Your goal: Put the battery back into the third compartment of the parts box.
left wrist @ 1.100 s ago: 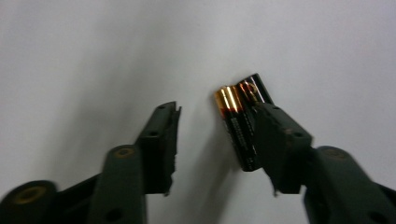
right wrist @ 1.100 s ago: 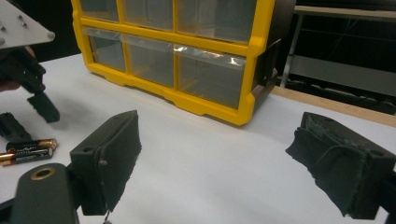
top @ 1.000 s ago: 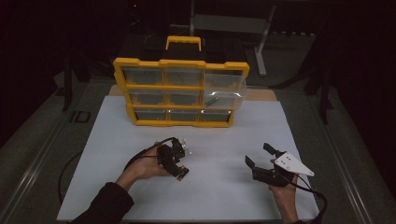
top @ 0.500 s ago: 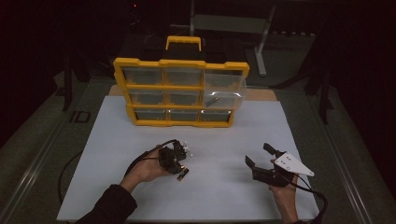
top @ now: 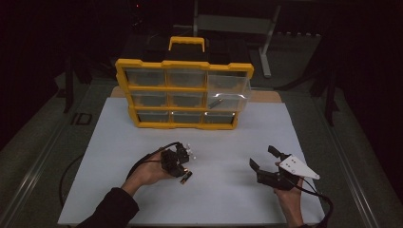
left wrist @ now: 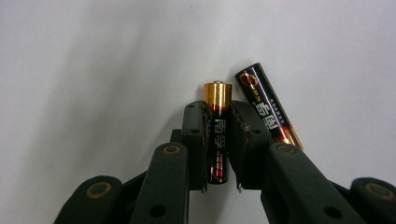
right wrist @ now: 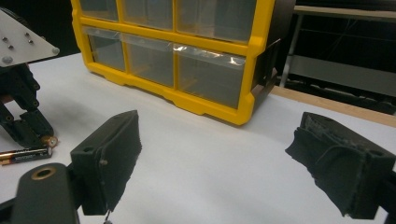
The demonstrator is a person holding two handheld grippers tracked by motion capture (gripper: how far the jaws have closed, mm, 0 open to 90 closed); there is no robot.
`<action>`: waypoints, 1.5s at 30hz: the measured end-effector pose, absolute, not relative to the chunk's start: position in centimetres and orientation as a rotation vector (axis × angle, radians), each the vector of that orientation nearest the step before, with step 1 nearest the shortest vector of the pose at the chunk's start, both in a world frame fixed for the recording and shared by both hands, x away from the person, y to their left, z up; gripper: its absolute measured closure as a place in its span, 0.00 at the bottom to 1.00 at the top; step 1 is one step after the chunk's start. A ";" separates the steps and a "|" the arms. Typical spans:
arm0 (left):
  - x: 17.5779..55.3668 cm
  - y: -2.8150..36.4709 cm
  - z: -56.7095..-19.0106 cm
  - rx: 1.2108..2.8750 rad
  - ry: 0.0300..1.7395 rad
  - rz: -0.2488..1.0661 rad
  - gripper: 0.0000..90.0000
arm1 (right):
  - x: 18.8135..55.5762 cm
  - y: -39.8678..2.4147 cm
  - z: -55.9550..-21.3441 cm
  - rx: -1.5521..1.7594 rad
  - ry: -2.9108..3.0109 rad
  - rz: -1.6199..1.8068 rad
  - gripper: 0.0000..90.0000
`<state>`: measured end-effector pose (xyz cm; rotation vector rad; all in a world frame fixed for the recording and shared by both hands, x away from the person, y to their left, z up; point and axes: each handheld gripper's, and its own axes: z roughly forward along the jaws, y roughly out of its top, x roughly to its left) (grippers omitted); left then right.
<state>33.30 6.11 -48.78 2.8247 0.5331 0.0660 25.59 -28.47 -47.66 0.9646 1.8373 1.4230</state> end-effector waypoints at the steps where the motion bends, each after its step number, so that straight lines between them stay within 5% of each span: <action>1: 33.3 6.1 -48.8 2.826 0.531 0.066 0.87 | 25.6 -28.5 -47.7 0.967 1.837 1.422 0.15; 45: 33.3 7.0 -44.6 2.708 0.525 0.168 0.87 | 25.6 -28.5 -47.7 0.964 1.839 1.421 0.16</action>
